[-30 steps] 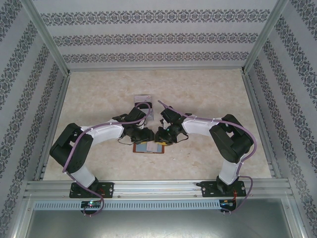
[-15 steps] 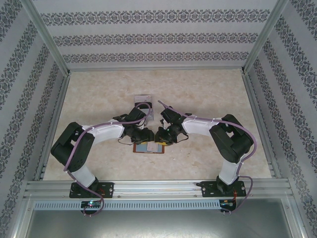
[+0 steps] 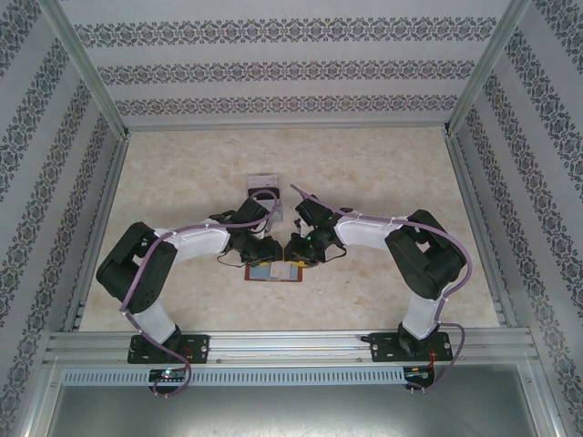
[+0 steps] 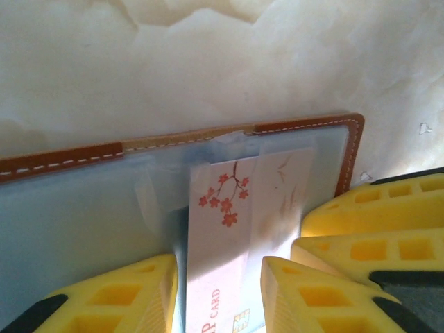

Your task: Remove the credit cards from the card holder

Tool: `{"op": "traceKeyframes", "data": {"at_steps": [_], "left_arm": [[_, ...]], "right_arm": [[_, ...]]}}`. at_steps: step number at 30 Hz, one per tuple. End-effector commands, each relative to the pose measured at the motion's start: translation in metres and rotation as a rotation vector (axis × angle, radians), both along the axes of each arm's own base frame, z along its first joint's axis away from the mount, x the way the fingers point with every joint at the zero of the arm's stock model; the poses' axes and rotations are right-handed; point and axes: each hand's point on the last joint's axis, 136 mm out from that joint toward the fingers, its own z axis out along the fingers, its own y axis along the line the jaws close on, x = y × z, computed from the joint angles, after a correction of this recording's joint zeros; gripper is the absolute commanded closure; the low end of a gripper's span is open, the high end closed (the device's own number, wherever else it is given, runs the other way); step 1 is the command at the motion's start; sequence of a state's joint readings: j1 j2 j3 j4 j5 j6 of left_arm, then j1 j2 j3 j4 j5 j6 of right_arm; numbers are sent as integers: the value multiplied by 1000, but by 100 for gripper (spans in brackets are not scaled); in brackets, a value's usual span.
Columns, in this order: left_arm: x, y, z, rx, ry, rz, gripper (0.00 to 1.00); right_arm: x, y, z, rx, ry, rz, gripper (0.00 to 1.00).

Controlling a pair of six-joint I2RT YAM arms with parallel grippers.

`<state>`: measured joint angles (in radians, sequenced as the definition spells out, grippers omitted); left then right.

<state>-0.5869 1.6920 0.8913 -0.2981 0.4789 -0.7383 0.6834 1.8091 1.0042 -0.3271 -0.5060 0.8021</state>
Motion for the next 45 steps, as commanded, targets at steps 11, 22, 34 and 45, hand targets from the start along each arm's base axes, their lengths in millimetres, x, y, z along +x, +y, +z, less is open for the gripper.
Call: {"op": "traceKeyframes", "data": {"at_steps": [11,22,34,45], "left_arm": [[-2,3,13,-9,-35,-12,84],[-8,12,28,23,-58,-39,94],[-16,41,33,173,-68,-37,94],[-10,36,36,158,-75,-29,91]], "right_arm": [[-4,-2,-8,-23,17,10,74],[-3,-3,-8,-30,14,9,75],[-2,-5,-7,-35,9,11,75],[-2,-5,-6,-32,7,12,75]]}}
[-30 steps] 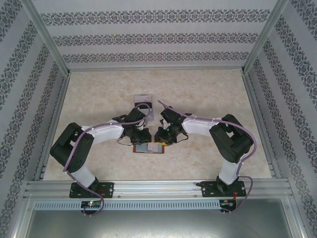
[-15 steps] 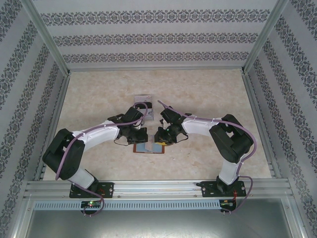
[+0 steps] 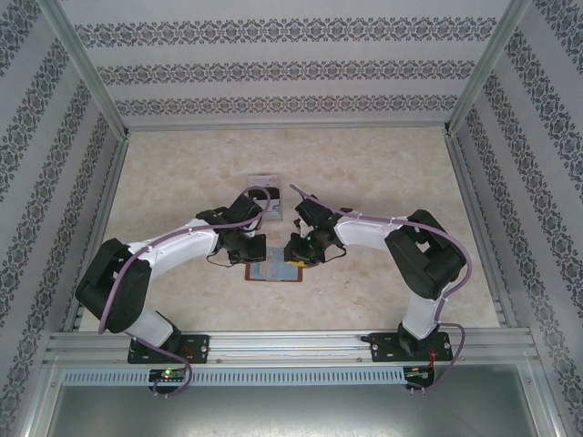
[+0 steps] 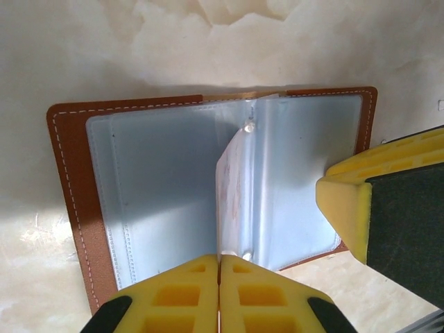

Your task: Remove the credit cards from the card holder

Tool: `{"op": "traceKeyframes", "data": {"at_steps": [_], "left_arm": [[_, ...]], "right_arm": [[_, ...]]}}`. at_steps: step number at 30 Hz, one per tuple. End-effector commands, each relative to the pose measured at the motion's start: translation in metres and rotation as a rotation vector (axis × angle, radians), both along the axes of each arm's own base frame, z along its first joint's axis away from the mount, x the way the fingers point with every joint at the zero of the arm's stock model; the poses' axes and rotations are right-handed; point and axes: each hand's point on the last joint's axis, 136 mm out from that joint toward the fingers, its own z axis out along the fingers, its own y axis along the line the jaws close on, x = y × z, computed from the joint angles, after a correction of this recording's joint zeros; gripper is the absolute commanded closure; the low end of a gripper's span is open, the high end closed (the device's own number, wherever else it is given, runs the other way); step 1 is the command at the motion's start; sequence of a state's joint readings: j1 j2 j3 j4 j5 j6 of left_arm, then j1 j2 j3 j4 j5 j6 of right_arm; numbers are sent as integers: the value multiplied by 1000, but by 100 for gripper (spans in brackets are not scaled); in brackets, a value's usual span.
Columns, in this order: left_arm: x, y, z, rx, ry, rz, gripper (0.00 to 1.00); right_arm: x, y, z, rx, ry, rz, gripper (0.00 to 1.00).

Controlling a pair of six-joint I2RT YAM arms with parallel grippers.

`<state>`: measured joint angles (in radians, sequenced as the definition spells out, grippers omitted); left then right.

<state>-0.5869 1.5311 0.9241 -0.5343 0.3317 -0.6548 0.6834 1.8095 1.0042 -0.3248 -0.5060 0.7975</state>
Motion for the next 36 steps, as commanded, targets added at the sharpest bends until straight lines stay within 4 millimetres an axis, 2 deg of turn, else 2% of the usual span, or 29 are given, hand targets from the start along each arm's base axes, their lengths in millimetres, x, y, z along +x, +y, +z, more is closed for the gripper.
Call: {"op": "traceKeyframes", "data": {"at_steps": [1,5,10,16,19,30,36], "left_arm": [[0,-4,3,-17,7,-10,89],[-1,-27,6,-132,32,-25,83],[-3,-36,7,-145,36,-40,82],[-7,-31,0,-106,55,-46,87],[-6,-28,3,-86,42,-50,89],[-2,-16,31,-27,-40,-105,100],[-4,-10,46,8,-95,-255,100]], "right_arm": [[-2,-4,-6,-33,10,10,75],[-2,-4,-6,-32,11,10,75],[-2,-4,-4,-30,7,6,75],[-2,-4,-4,-31,7,8,75],[-2,-4,-1,-29,4,9,75],[6,-13,27,-17,-51,0,75],[13,-28,42,-22,-90,-12,75]]}}
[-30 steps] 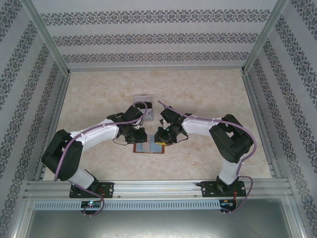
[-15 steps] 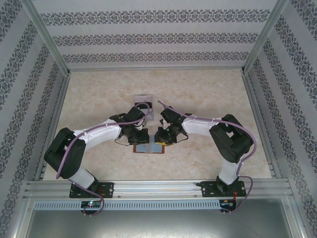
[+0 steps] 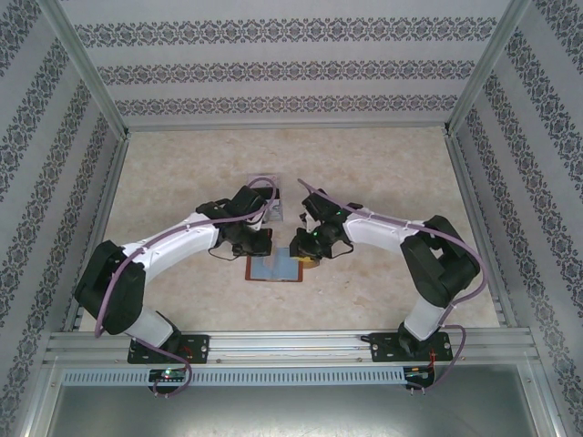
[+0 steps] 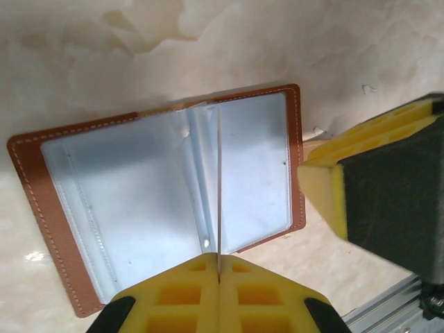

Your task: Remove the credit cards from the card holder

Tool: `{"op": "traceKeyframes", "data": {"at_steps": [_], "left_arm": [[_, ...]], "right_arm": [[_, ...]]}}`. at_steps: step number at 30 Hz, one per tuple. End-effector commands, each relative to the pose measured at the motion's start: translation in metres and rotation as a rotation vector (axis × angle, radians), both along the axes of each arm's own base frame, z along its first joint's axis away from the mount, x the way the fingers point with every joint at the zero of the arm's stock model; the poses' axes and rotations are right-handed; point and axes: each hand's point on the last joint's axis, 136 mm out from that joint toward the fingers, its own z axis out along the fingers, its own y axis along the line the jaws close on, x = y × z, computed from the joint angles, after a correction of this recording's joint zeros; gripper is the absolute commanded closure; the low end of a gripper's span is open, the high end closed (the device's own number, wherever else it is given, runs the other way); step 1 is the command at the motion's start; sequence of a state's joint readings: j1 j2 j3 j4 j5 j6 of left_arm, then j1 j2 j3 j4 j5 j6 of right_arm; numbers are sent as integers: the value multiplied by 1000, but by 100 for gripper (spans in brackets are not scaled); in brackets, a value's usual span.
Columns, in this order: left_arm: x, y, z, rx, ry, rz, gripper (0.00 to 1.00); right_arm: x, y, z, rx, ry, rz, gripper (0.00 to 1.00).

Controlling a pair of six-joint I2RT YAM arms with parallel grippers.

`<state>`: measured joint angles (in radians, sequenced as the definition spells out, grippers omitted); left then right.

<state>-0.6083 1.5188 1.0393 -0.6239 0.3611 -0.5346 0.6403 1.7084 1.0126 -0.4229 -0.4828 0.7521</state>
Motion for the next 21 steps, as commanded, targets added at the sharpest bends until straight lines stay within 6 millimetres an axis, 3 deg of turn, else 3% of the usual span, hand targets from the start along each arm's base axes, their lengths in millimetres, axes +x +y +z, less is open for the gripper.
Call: {"op": "traceKeyframes", "data": {"at_steps": [1,6,13,16,18,21], "left_arm": [[-13,1,16,6,-50,-197,100],[-26,-8,42,-41,-191,-543,100],[-9,0,64,94,-406,-892,100],[-2,2,68,143,-437,-1035,100],[-10,4,71,139,-424,-1190,100],[4,10,76,212,-423,-1288,100]], "right_arm": [[8,-15,15,-23,-47,-5,75],[16,-37,20,-37,-64,-38,75],[25,-67,22,-115,-93,-58,75],[26,-71,26,-109,-100,-62,75],[27,-76,28,-124,-110,-65,75],[28,-80,29,-141,-117,-60,75]]}}
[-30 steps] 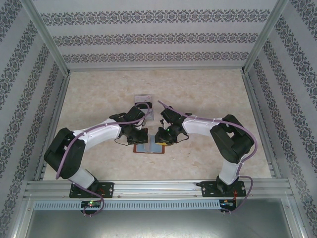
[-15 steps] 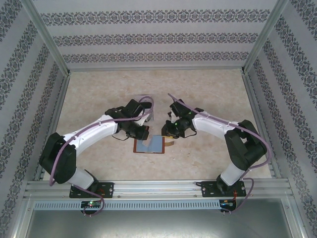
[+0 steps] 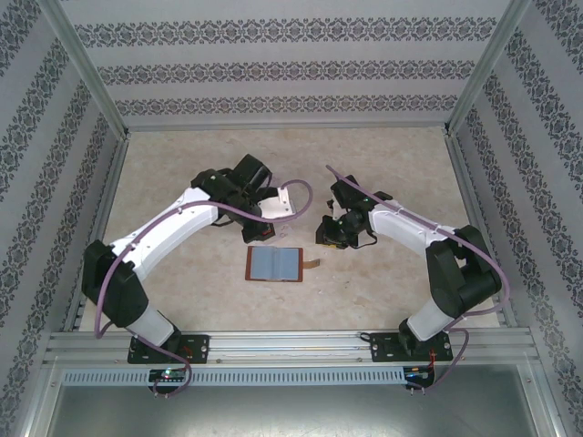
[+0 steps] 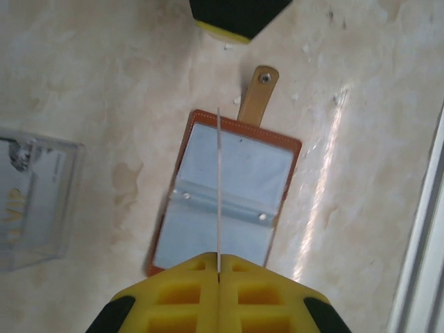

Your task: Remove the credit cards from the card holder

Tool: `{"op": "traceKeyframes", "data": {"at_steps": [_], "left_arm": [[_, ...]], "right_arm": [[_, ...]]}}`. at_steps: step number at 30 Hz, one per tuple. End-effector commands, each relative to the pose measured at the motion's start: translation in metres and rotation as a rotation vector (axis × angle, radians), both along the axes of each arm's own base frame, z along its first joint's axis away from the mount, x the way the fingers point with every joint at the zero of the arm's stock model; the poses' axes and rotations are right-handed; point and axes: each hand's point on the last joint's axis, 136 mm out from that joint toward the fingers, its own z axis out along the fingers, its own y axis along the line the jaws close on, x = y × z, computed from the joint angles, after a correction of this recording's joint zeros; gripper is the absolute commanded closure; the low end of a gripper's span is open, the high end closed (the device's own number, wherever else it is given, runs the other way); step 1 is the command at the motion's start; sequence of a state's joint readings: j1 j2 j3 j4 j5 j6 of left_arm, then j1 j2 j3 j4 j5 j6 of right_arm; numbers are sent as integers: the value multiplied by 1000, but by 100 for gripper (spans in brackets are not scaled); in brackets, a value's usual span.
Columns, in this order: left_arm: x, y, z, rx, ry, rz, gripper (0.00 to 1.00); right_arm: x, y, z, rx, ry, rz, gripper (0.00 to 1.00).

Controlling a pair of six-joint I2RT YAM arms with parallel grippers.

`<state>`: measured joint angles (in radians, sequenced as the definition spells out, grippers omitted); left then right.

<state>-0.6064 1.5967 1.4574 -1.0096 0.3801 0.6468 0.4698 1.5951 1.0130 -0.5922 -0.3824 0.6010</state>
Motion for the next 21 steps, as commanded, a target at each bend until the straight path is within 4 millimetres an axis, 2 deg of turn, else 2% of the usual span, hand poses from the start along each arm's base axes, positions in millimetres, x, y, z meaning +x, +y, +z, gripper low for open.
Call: {"op": "traceKeyframes", "data": {"at_steps": [1,8,13,21], "left_arm": [[-1,22,-3,147,-13,-218,100],[50,32,21,155,-107,-237,100],[86,43,29,165,-142,-231,100],[128,50,18,214,-114,-242,100]], "right_arm": [[2,-8,12,-28,-34,15,75],[0,-13,16,-27,-46,8,75],[-2,-16,13,-32,-35,4,75],[3,-13,8,-21,-18,-6,75]]}}
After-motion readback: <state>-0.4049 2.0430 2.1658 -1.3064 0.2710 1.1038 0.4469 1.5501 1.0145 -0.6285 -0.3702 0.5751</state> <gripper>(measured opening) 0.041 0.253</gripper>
